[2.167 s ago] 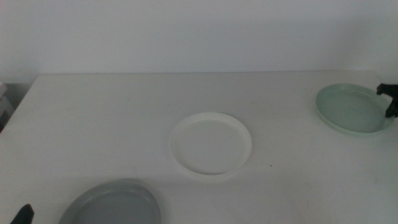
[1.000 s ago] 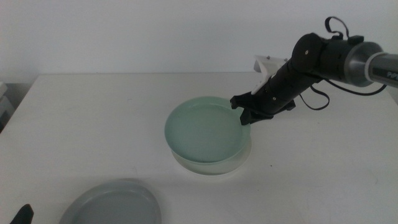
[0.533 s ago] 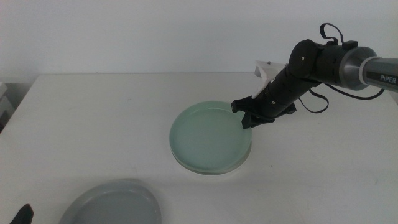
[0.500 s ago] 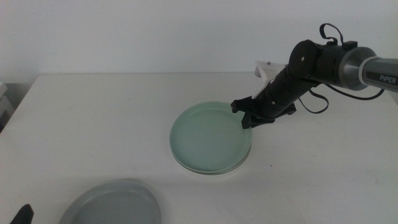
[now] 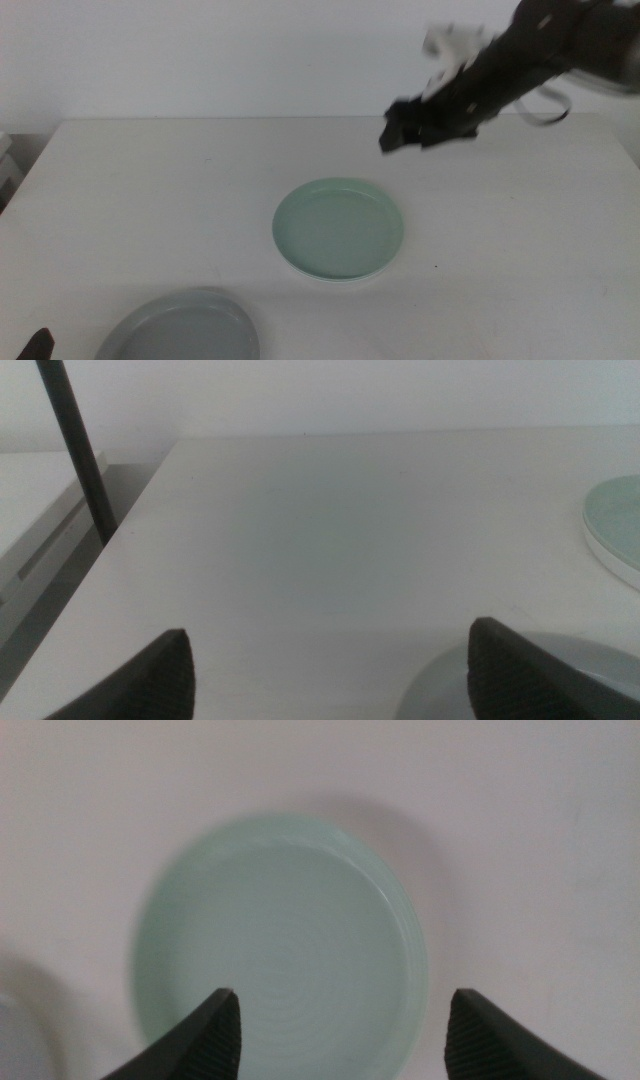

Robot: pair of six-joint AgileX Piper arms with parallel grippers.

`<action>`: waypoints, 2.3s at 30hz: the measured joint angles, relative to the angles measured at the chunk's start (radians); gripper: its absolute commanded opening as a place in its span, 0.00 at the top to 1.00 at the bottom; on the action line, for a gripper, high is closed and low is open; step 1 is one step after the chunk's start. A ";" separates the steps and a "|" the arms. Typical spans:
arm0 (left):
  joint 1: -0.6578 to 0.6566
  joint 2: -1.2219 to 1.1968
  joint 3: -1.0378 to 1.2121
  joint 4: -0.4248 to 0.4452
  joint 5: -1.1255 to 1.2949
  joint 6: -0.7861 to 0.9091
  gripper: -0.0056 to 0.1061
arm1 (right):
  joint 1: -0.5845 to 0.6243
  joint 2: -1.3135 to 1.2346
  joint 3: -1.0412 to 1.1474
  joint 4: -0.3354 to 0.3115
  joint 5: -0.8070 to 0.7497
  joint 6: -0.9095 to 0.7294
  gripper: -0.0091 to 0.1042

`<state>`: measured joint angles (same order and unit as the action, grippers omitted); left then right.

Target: Stack the three bowls on top of each other.

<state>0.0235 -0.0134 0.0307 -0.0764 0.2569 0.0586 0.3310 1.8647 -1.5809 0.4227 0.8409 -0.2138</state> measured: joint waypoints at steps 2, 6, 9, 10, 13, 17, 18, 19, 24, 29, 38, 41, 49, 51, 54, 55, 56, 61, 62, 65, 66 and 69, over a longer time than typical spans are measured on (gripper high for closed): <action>0.000 0.000 0.000 0.000 0.000 0.000 0.01 | 0.000 -0.086 0.000 0.000 0.020 -0.025 0.46; 0.000 0.000 0.000 0.000 0.000 0.000 0.01 | 0.000 -0.255 0.059 0.000 0.043 -0.057 0.46; 0.000 0.000 0.000 0.000 0.000 0.000 0.01 | 0.000 -0.380 0.137 -0.003 0.047 -0.068 0.46; 0.000 0.000 0.000 0.000 0.000 0.000 0.01 | 0.000 -0.416 0.162 -0.003 0.048 -0.069 0.46; 0.000 0.000 0.000 0.000 0.000 0.000 0.01 | 0.000 -0.555 0.257 -0.008 0.048 -0.071 0.46; 0.000 0.000 0.000 0.000 0.000 0.000 0.01 | 0.000 -0.749 0.382 -0.024 0.048 -0.073 0.46; 0.000 0.000 0.000 0.000 0.000 0.000 0.01 | 0.000 -0.802 0.415 -0.028 0.048 -0.074 0.46; 0.000 0.000 0.000 0.000 0.000 0.000 0.01 | 0.000 -0.845 0.440 -0.030 0.048 -0.074 0.46; 0.000 0.000 0.000 0.000 0.000 0.000 0.01 | 0.000 -1.063 0.555 -0.050 0.052 -0.074 0.46; 0.000 0.000 0.000 0.000 0.000 0.000 0.01 | 0.000 -1.164 0.587 -0.084 0.047 -0.031 0.46; 0.000 0.000 0.000 0.003 0.000 0.001 0.01 | 0.000 -1.184 0.588 -0.093 0.044 -0.020 0.46; 0.000 0.000 0.000 0.027 0.000 0.008 0.01 | 0.000 -1.184 0.588 -0.093 0.044 -0.020 0.46; 0.008 0.000 0.000 0.052 -0.001 0.011 0.01 | 0.000 -1.184 0.588 -0.093 0.044 -0.019 0.46; 0.030 0.000 0.000 0.044 -0.002 0.001 0.01 | 0.000 -1.184 0.588 -0.093 0.044 -0.019 0.46; 0.078 0.005 -0.007 -0.002 0.005 -0.041 0.01 | 0.000 -1.184 0.588 -0.093 0.044 -0.019 0.46; 0.097 0.019 -0.022 -0.018 0.011 -0.050 0.01 | 0.000 -1.184 0.588 -0.093 0.044 -0.019 0.46; 0.113 0.042 -0.046 -0.034 0.023 -0.059 0.01 | 0.000 -1.184 0.588 -0.093 0.044 -0.019 0.46; 0.144 0.247 -0.276 -0.058 0.191 -0.059 0.01 | 0.000 -1.184 0.588 -0.093 0.044 -0.019 0.46; 0.144 0.288 -0.314 -0.058 0.236 -0.064 0.01 | 0.000 -1.184 0.588 -0.093 0.044 -0.019 0.46; 0.144 0.399 -0.459 -0.059 0.377 -0.064 0.01 | 0.000 -1.184 0.588 -0.093 0.044 -0.019 0.46; 0.144 0.438 -0.505 -0.060 0.428 -0.064 0.01 | 0.000 -1.184 0.588 -0.093 0.044 -0.019 0.46; 0.144 0.539 -0.619 -0.060 0.567 -0.065 0.01 | 0.000 -1.184 0.588 -0.093 0.044 -0.019 0.46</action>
<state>0.1674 0.5256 -0.5886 -0.1367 0.8241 -0.0065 0.3310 0.6809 -0.9929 0.3296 0.8848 -0.2325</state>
